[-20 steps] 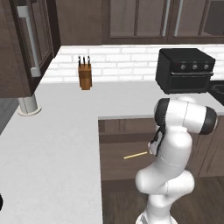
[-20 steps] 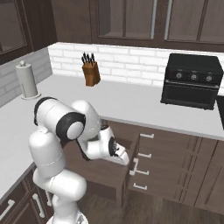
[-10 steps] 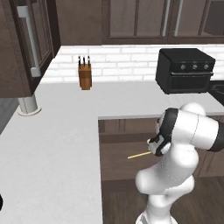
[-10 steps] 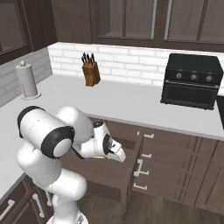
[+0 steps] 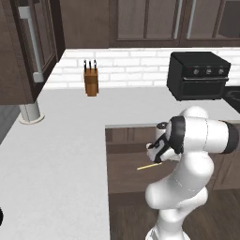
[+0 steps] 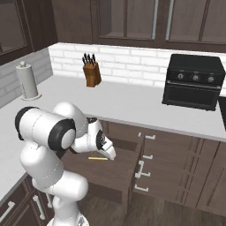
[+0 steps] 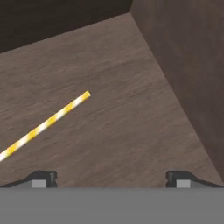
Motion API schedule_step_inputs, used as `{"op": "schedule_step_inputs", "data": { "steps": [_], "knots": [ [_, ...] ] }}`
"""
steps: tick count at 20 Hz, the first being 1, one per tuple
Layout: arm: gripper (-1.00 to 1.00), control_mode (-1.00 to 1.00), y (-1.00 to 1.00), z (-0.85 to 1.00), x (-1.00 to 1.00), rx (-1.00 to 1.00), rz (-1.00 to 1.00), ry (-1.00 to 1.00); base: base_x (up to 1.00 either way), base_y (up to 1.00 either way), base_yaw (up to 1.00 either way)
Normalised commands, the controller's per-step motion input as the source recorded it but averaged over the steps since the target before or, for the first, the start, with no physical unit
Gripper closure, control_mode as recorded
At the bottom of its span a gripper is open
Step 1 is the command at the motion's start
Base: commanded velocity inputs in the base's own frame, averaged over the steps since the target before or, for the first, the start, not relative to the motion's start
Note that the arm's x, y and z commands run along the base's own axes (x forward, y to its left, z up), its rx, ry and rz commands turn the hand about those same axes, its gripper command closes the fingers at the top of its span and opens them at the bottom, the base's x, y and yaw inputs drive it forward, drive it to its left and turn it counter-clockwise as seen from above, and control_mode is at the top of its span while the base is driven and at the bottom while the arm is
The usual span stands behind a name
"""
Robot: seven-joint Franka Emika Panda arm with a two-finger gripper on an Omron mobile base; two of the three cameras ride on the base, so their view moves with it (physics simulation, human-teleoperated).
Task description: Take a straw from the drawer in front and place it inside the glass cup on the dining counter.
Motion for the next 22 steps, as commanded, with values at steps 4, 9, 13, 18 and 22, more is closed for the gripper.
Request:
{"op": "schedule_step_inputs", "data": {
  "steps": [4,9,13,18,22],
  "knots": [
    [-1.0,-1.0,0.0,-0.2,0.59,0.17,-0.12,0.0,0.0,0.0,0.0],
    [-1.0,-1.0,0.0,-0.3,0.04,0.09,-0.11,0.0,0.0,0.0,0.0],
    [-1.0,-1.0,0.0,-0.24,0.0,0.03,-0.13,-0.04,0.0,0.0,0.0],
    [-1.0,-1.0,0.1,-0.09,0.17,0.0,-0.13,0.0,0.0,0.0,0.0],
    [-1.0,-1.0,0.09,-0.15,0.08,0.0,-0.11,0.0,0.0,0.0,0.0]
  ]
}}
